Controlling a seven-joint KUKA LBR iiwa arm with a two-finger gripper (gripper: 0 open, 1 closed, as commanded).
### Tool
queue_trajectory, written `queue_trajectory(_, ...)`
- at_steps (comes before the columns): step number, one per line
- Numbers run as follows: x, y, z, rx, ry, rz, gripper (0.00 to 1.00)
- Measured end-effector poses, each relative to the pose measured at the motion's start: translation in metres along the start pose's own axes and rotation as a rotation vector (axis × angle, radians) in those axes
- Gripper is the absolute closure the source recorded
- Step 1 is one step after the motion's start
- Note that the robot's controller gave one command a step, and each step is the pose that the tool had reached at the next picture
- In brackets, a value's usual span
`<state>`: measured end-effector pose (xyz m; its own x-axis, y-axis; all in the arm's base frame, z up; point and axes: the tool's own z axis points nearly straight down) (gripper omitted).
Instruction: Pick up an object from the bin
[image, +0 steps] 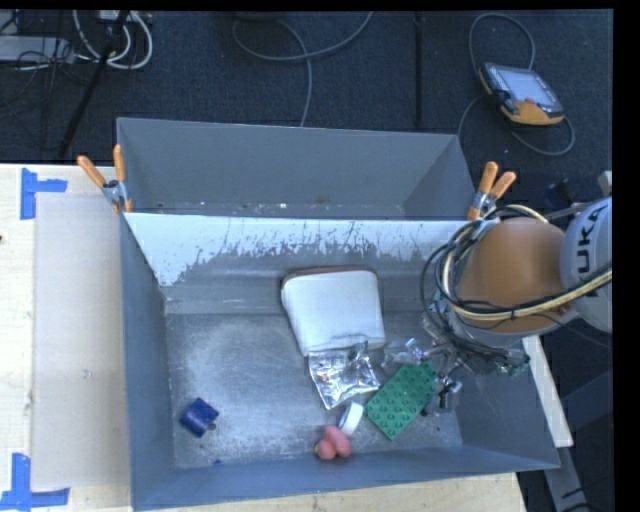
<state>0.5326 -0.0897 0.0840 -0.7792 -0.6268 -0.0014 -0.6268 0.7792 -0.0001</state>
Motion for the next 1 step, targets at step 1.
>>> queue_trajectory(1, -0.0022, -0.0002, -0.0745, 0.004, -0.003, 0.001, 1.0)
